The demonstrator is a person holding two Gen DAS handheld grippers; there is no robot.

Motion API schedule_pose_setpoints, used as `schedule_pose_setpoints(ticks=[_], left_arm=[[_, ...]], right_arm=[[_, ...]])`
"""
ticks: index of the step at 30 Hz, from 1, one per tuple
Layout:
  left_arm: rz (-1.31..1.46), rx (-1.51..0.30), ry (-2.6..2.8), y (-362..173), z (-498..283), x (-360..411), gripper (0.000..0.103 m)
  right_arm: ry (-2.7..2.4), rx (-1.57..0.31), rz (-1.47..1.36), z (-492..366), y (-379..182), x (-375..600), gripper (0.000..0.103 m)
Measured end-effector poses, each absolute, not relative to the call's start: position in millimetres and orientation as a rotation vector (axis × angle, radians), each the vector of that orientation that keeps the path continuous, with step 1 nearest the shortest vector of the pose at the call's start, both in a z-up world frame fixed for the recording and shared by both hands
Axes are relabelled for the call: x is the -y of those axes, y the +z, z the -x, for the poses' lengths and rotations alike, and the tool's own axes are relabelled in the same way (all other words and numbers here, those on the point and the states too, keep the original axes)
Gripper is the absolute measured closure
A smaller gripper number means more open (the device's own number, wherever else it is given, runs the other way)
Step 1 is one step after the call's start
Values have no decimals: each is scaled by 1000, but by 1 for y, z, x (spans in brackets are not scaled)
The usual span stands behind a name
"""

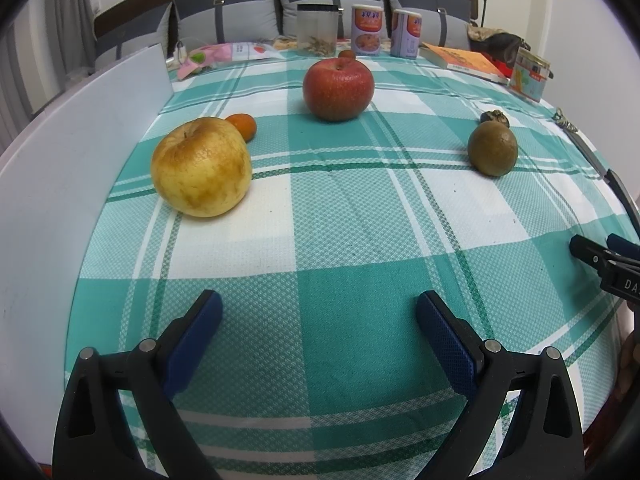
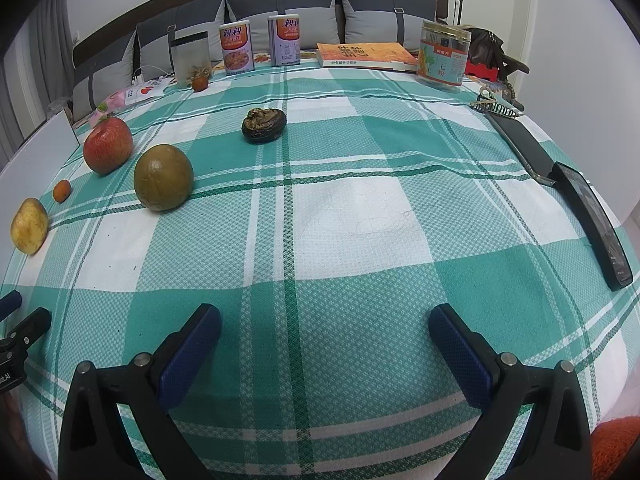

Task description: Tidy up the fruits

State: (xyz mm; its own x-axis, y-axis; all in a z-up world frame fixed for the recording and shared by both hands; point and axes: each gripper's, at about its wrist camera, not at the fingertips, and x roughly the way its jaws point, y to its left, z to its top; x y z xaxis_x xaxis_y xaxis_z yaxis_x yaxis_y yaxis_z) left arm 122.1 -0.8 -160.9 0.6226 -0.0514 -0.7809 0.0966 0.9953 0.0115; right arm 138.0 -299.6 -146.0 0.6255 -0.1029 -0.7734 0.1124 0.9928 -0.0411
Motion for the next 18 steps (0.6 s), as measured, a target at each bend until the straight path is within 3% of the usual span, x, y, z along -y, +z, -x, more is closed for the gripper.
schedule_pose_setpoints(ticks=[18], left_arm=[[-26,-902,-111,-157,-120,-6,6]], right_arm=[[-124,-887,-11,-138,-146,300,0]])
